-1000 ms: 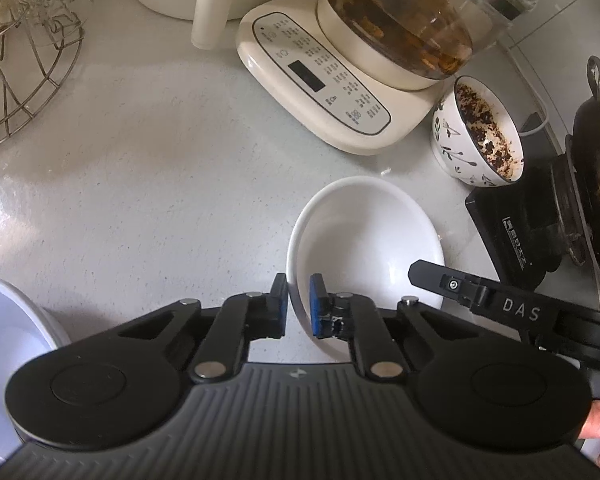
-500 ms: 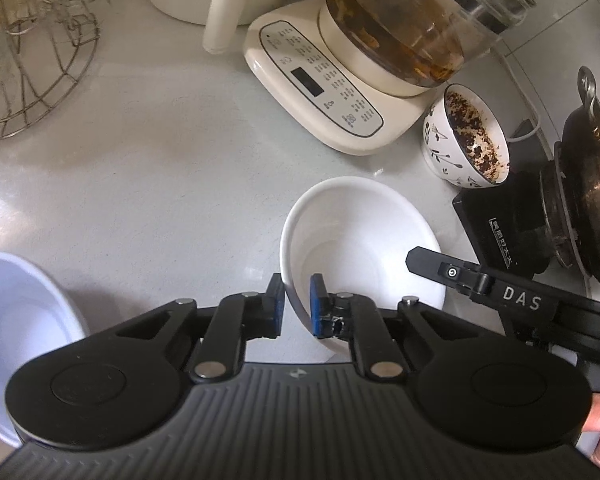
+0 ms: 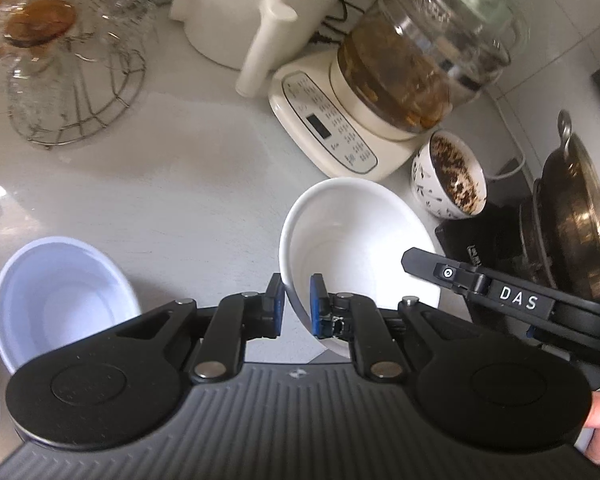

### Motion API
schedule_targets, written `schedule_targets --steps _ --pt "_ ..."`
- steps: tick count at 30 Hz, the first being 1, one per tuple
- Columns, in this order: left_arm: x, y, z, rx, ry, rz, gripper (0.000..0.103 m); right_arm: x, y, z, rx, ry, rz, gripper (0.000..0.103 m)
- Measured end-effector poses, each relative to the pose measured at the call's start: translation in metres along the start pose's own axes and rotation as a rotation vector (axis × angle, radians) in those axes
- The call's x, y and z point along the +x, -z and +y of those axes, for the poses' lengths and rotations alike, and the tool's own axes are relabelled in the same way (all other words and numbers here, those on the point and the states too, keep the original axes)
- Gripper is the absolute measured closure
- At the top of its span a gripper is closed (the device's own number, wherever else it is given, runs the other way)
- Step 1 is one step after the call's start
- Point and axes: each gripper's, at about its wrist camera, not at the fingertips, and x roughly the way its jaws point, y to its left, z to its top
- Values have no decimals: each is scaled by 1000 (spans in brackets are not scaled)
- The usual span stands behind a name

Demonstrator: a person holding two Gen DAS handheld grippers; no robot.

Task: Organize plates and bowls
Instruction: 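Lift the leaf-pattern bowls with both grippers and lower them into the plastic bowls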

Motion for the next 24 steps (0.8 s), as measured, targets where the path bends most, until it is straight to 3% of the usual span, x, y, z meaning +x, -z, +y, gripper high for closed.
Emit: schedule_targets --steps 14,24 --pt "-63 11 29 -26 -2 -127 89 -15 3 50 -90 -71 -48 93" --pt "-102 27 57 -63 -50 -220 89 -11 12 94 -184 -126 -45 93"
